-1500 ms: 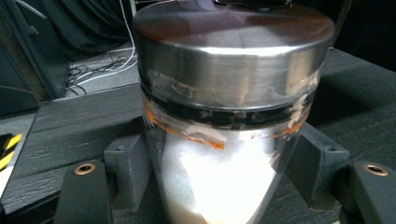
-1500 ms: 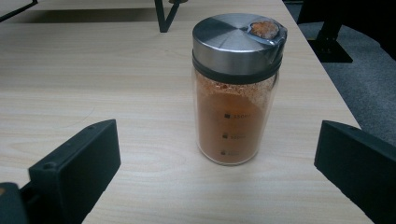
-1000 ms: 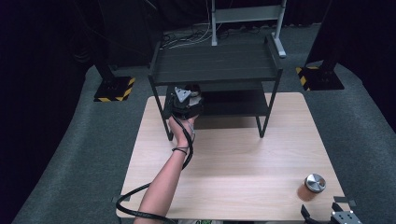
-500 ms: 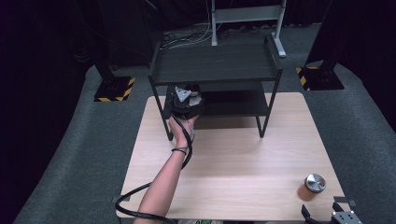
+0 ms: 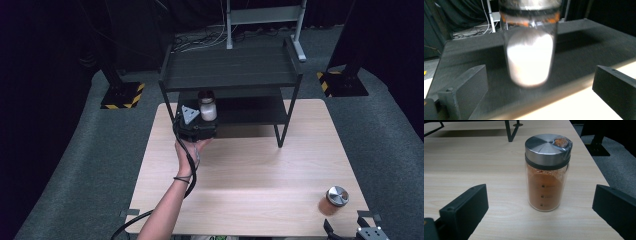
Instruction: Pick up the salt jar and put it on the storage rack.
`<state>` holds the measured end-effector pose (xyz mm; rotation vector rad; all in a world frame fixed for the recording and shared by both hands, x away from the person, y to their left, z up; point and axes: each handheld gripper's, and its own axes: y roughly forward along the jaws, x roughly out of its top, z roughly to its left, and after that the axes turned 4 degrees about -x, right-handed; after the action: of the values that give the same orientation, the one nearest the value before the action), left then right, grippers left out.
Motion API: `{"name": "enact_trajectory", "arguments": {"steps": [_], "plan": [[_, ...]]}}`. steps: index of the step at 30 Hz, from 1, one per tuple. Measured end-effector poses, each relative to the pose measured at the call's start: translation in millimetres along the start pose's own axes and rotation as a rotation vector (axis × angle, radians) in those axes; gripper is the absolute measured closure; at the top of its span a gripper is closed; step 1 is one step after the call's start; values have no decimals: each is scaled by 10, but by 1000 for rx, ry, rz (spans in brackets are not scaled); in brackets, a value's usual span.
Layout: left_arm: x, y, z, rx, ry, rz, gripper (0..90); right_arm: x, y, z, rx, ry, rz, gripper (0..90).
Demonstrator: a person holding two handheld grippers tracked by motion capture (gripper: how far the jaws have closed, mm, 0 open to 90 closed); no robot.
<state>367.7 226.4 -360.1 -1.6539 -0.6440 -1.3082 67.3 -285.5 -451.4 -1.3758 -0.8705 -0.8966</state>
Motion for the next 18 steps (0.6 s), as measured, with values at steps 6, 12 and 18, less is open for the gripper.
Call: {"name": "enact_trajectory", "arguments": {"steps": [6,12,18], "plan": [[-186,-277,-28,2,29,-6,2,-14,9,21,7,0,-11,0],[-419,-500,-53,7,36,0,2,-28,14,8,21,8,-22,0],[-590,-583,-85,15,45,16,2,-30,15,6,30,3,-27,0]]}}
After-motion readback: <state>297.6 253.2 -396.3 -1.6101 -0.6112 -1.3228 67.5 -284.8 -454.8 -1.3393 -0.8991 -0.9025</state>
